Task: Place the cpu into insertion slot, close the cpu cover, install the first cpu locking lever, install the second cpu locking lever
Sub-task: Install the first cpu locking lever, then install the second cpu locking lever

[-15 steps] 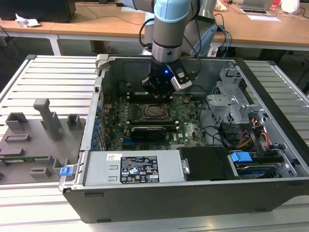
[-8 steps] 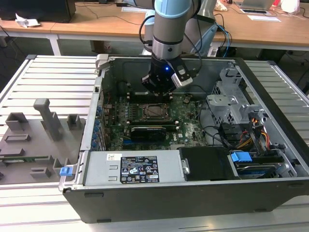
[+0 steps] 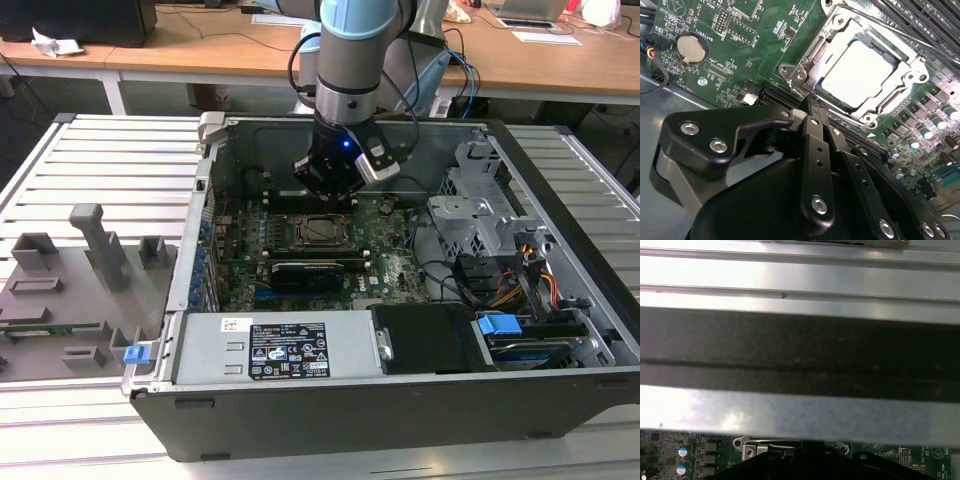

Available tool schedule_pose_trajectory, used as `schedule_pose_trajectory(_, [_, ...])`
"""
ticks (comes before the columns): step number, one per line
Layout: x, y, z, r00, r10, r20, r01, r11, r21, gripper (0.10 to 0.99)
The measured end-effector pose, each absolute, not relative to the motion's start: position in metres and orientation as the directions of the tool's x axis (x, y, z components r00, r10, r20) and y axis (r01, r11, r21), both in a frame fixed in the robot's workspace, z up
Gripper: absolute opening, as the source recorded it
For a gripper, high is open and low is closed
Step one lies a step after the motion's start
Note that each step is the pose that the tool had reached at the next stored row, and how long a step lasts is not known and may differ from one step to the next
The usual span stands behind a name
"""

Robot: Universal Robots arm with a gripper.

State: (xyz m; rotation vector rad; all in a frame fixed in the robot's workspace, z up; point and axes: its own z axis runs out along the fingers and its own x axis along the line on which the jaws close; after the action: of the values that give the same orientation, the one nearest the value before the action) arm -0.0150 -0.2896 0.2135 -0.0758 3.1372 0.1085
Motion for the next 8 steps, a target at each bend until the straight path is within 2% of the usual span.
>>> schedule_pose_trajectory(8, [-0.0150, -0.2943, 0.2135, -0.999, -0.048, -0.003, -0.048, 0.996, 0.069, 0.106])
